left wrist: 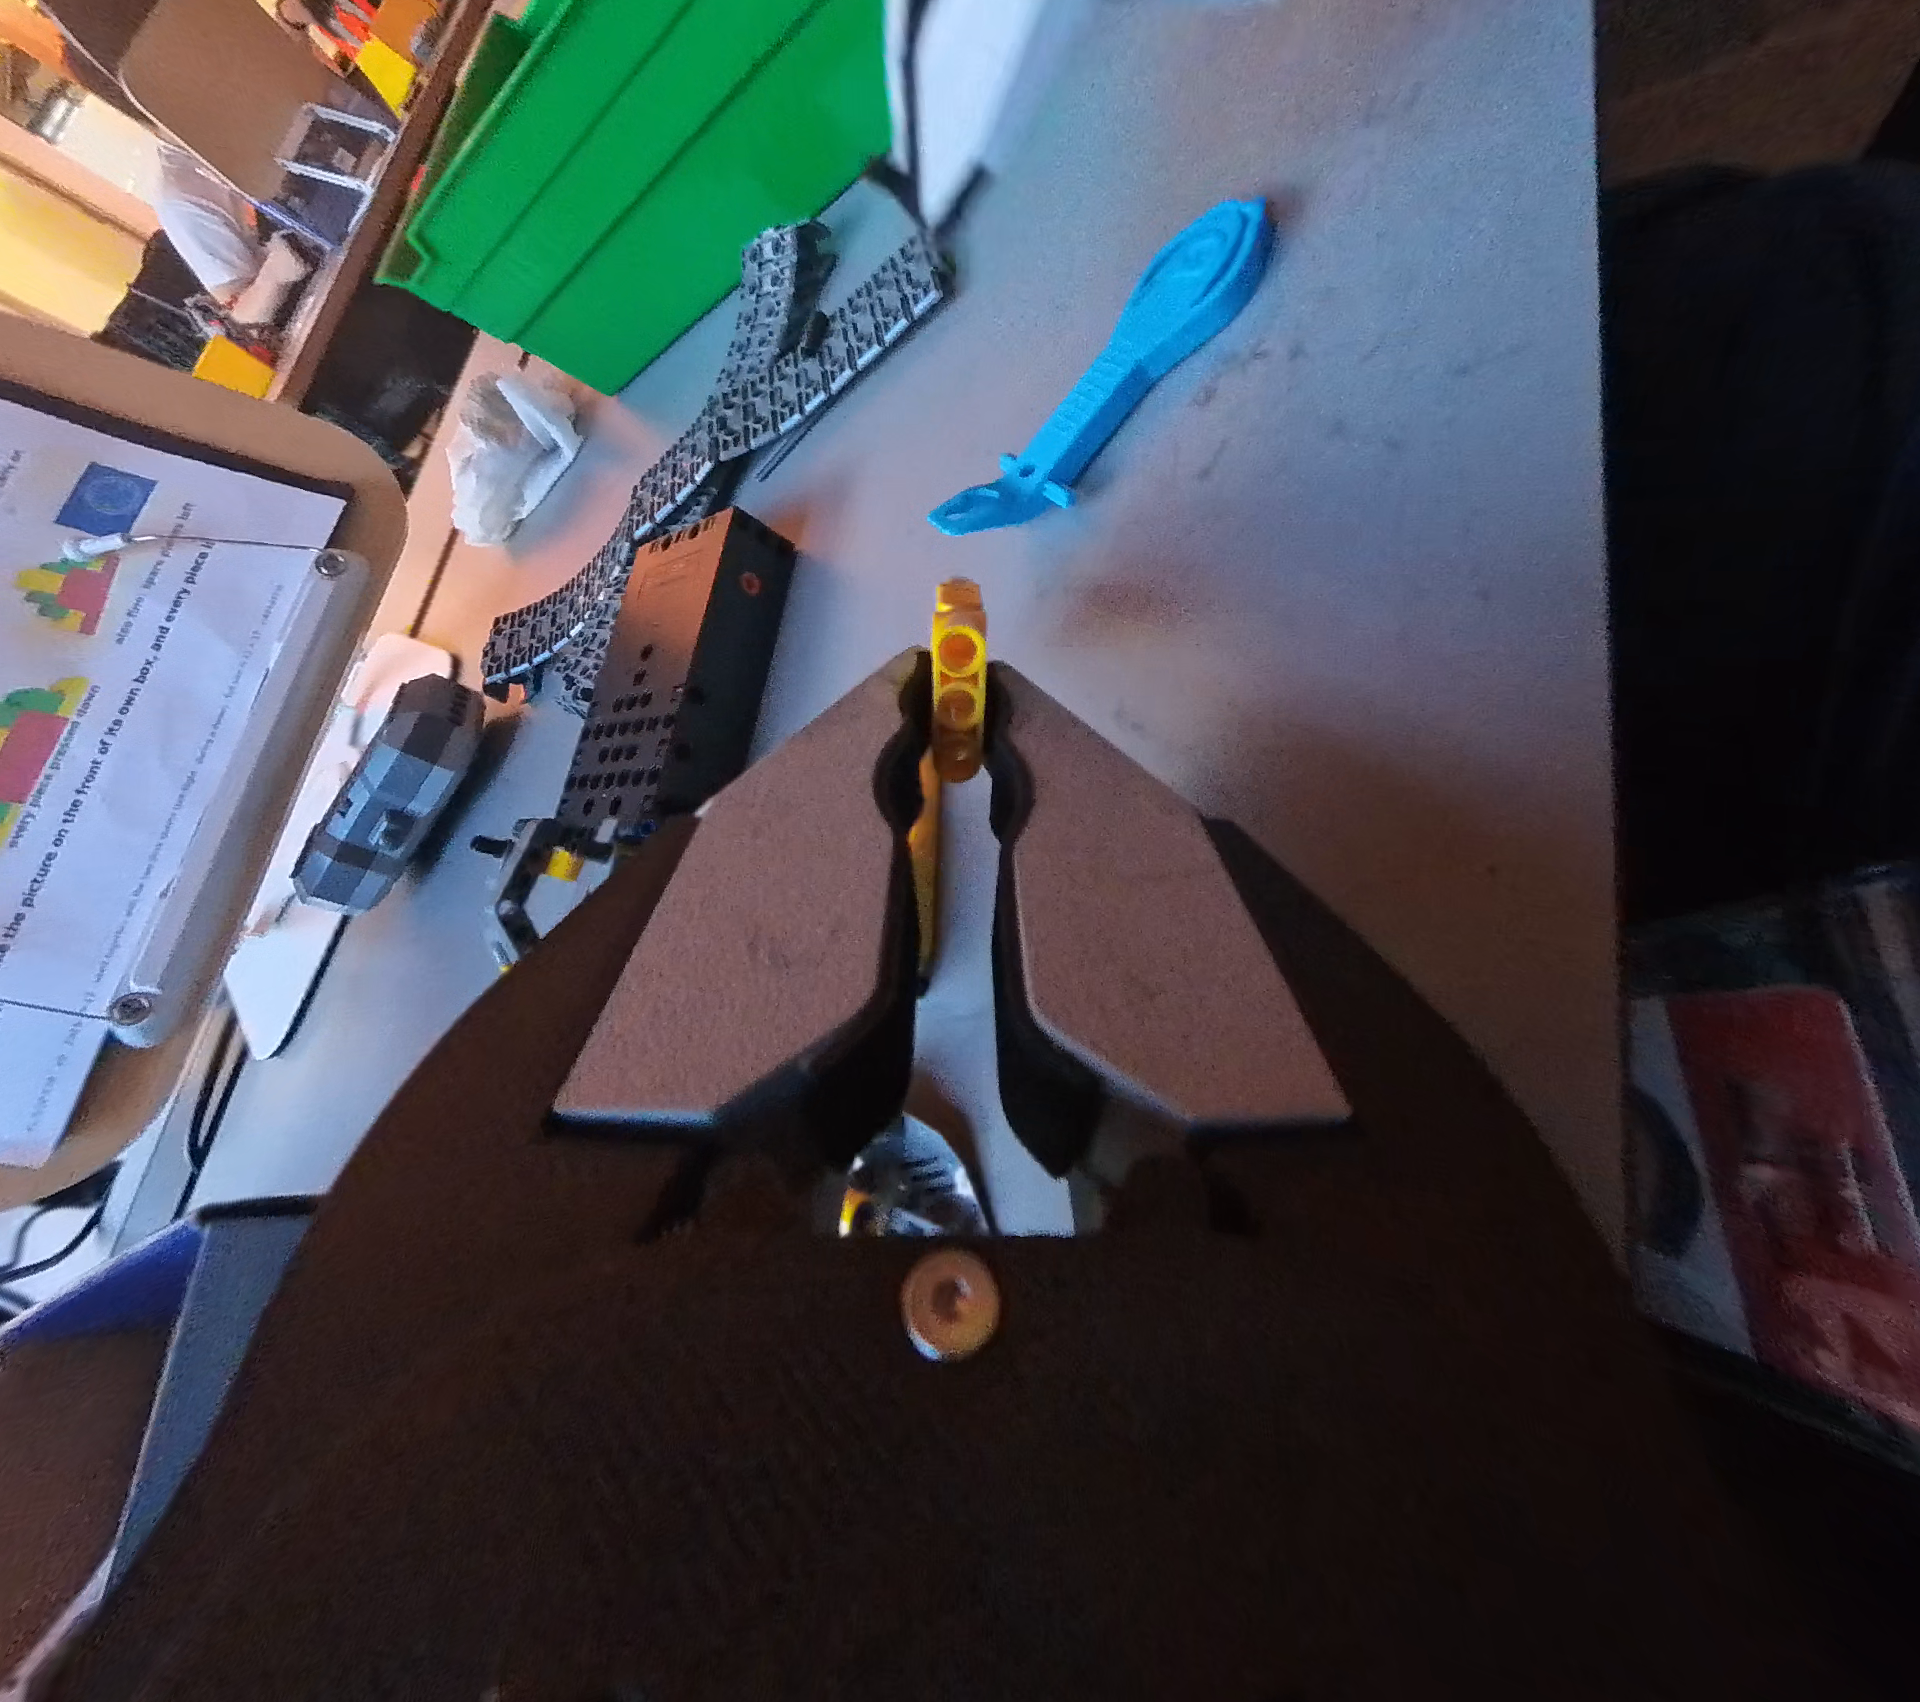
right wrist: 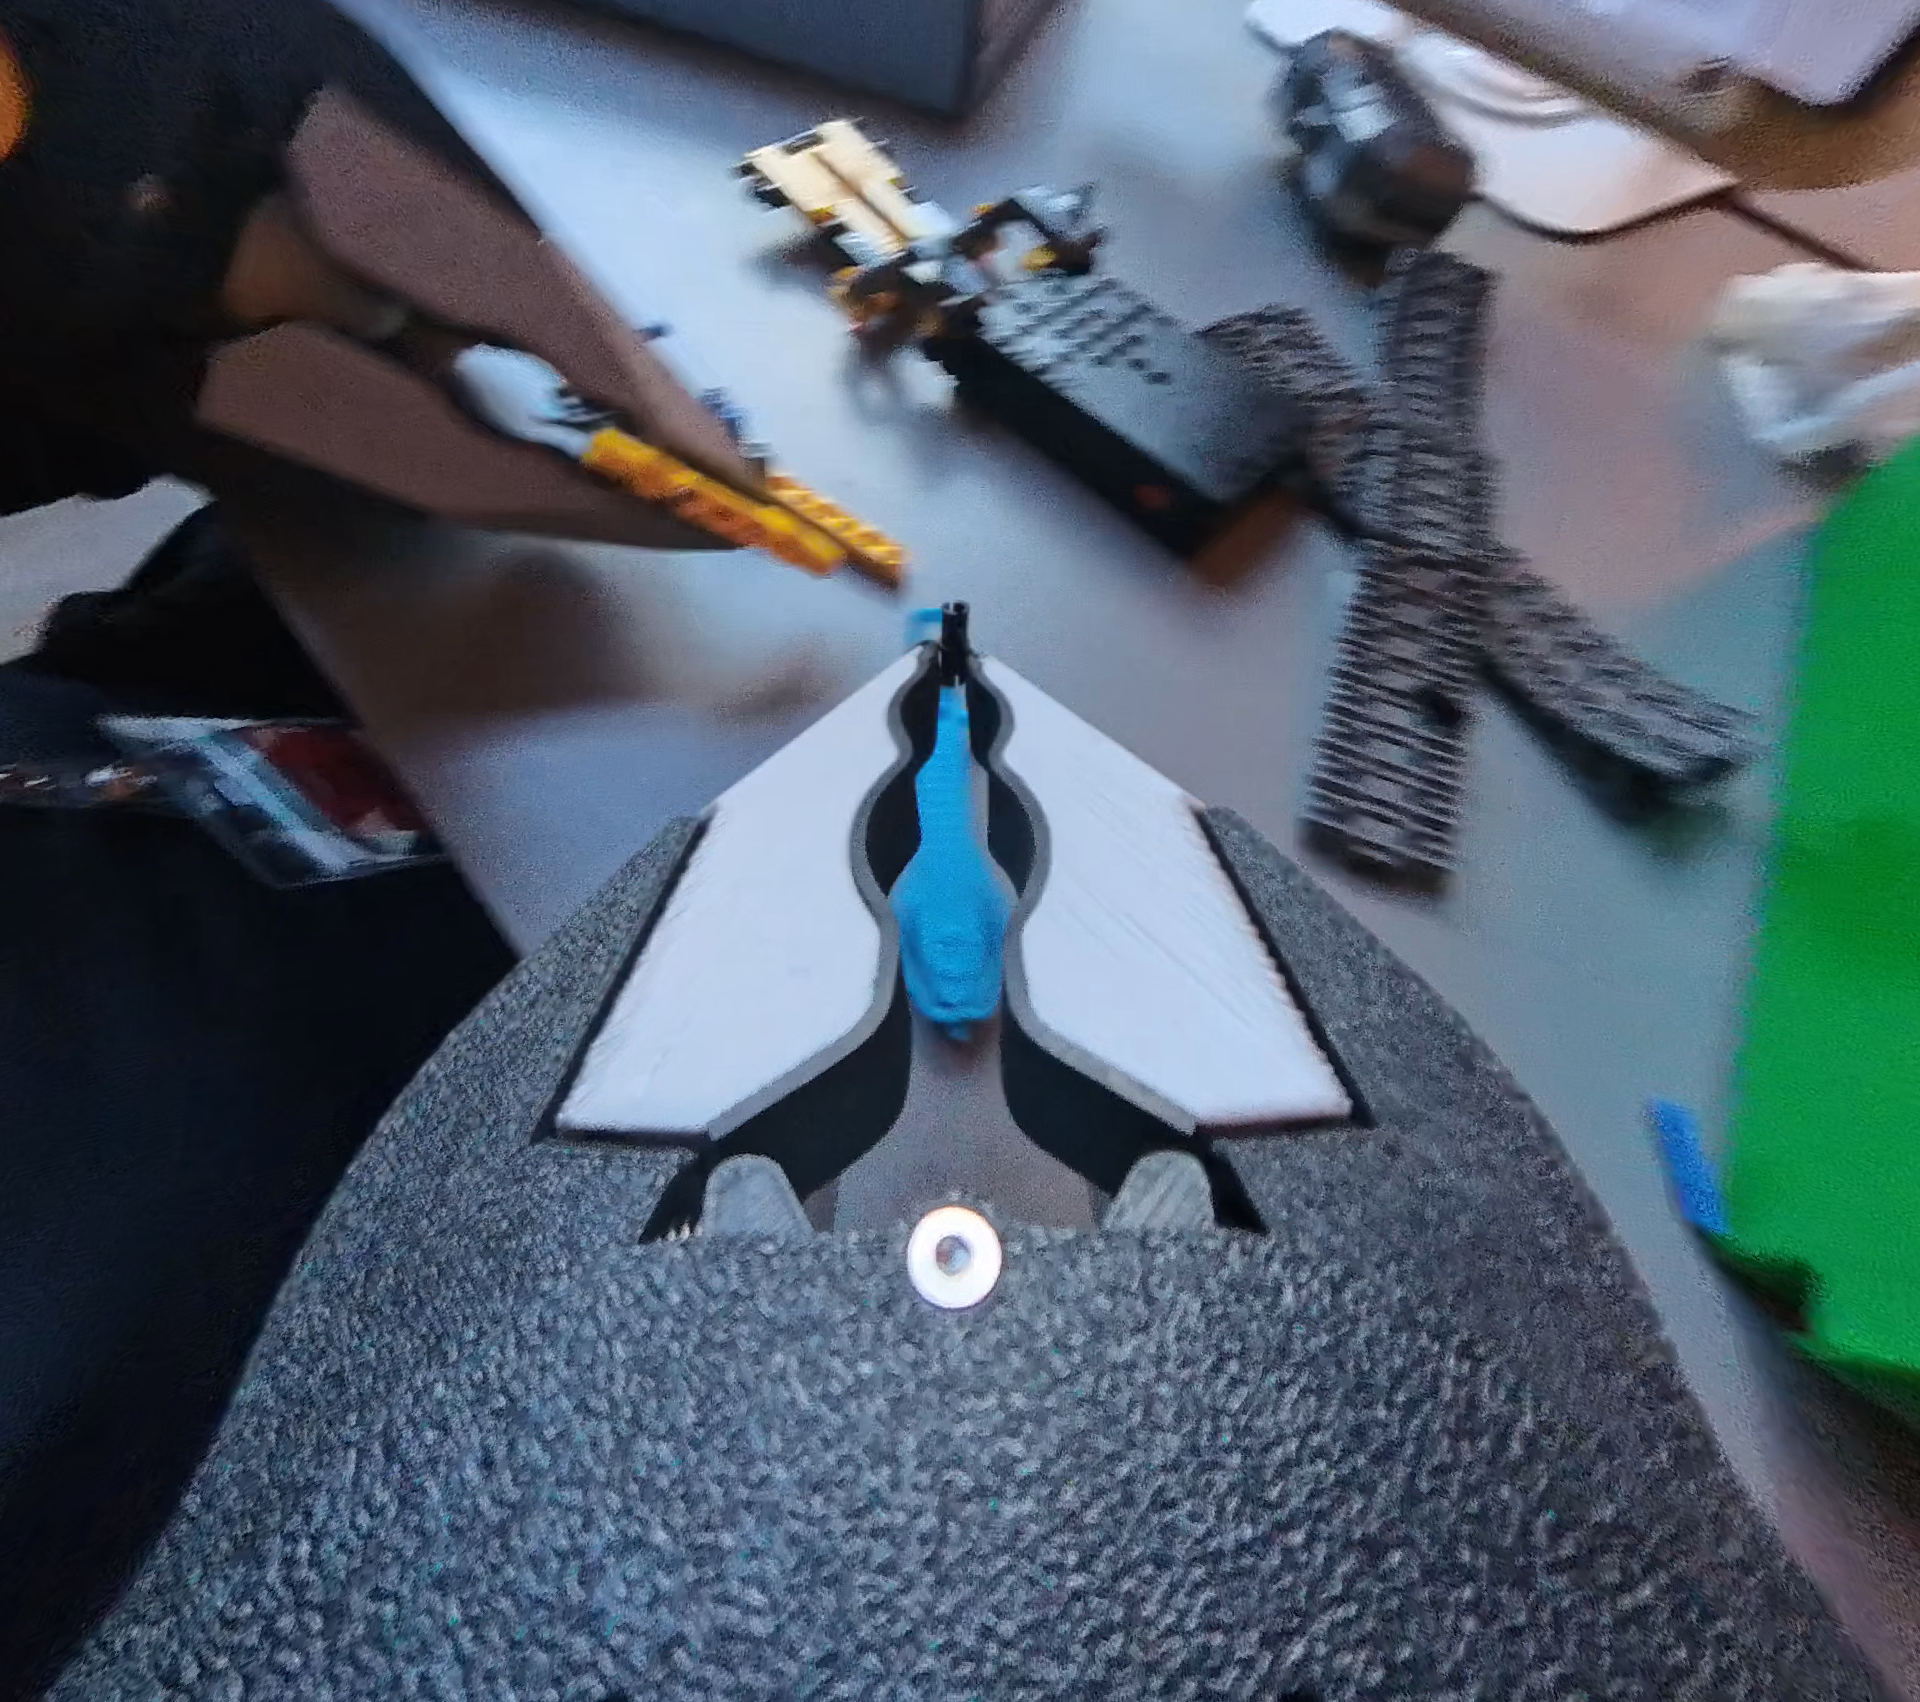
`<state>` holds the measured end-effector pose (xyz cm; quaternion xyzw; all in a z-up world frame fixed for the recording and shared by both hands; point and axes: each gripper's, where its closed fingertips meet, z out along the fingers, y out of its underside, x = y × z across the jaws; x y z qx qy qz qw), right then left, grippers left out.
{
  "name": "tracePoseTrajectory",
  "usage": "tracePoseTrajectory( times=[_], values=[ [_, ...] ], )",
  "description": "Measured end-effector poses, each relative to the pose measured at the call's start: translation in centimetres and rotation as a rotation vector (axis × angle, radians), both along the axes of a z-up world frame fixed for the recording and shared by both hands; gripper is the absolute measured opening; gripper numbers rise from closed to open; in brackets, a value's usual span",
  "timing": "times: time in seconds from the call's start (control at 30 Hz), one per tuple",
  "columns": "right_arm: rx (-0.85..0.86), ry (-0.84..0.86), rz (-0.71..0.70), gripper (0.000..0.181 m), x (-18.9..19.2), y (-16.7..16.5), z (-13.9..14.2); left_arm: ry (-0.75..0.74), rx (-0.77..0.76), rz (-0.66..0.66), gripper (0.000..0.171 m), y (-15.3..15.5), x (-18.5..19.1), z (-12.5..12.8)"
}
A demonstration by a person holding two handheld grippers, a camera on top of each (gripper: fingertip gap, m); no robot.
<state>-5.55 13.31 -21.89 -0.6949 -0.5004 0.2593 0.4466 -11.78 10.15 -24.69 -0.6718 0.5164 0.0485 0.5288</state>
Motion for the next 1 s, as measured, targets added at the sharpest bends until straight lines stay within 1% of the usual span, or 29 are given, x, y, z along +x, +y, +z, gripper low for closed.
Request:
tracePoseTrajectory(
  times=[0.03,0.07,0.13,0.2,0.23,0.3,0.43,0.5,0.57,0.63,0.7,0.73,0.77,0.83,0.93,1.0],
  values=[
    [-0.005,-0.007,-0.038,0.002,1.1,1.3,0.3,0.009,0.006,0.0,0.006,0.0,0.0,-0.1],
    [-0.023,-0.023,-0.07,0.007,2.0,2.4,0.2,0.009,0.01,-0.005,0.006,-0.1,0.1,0.0],
    [-0.071,-0.093,-0.11,0.019,3.6,4.0,-1.3,0.011,0.008,-0.004,0.006,-0.1,0.1,-0.1],
    [-0.136,-0.192,-0.104,0.026,4.6,4.4,-3.8,0.015,0.003,-0.005,0.006,0.0,0.1,-0.2],
    [-0.157,-0.231,-0.099,0.026,4.9,4.4,-4.8,0.021,0.006,-0.005,0.006,-0.1,0.1,-0.2],
    [-0.147,-0.256,-0.097,0.026,5.1,4.4,-5.6,0.031,0.009,-0.005,0.006,-0.1,0.1,-0.4],
    [-0.095,-0.244,-0.1,0.026,5.7,4.8,-4.5,0.034,0.007,-0.001,0.006,0.0,0.0,-0.4],
    [-0.057,-0.229,-0.129,0.026,6.8,5.4,-3.3,0.015,0.008,-0.002,0.006,0.0,0.0,-0.2],
    [-0.026,-0.167,-0.146,0.026,7.7,5.6,-1.7,-0.012,0.004,-0.004,0.006,0.0,0.0,0.1],
    [-0.015,-0.051,-0.095,0.026,7.3,4.6,0.2,-0.049,0.007,-0.051,0.006,-0.4,0.5,0.7],
    [-0.008,0.061,0.034,0.025,5.5,2.1,1.7,-0.112,0.03,-0.164,0.006,-1.7,1.6,1.7],
    [0.009,0.084,0.104,0.025,4.5,0.6,2.1,-0.148,0.042,-0.222,0.006,-2.4,2.1,2.3],
    [0.04,0.082,0.17,0.026,3.4,-0.8,2.2,-0.185,0.046,-0.272,0.006,-3.1,2.5,2.9],
    [0.134,0.026,0.277,0.028,1.4,-3.1,1.9,-0.244,0.026,-0.333,0.006,-4.0,2.9,3.5],
    [0.264,-0.068,0.395,0.029,-1.2,-5.7,1.0,-0.283,0.0,-0.382,0.007,-4.6,3.1,3.9],
    [0.319,-0.096,0.441,0.028,-2.4,-6.8,0.6,-0.282,0.003,-0.409,0.006,-5.1,3.3,4.0]
  ],
)
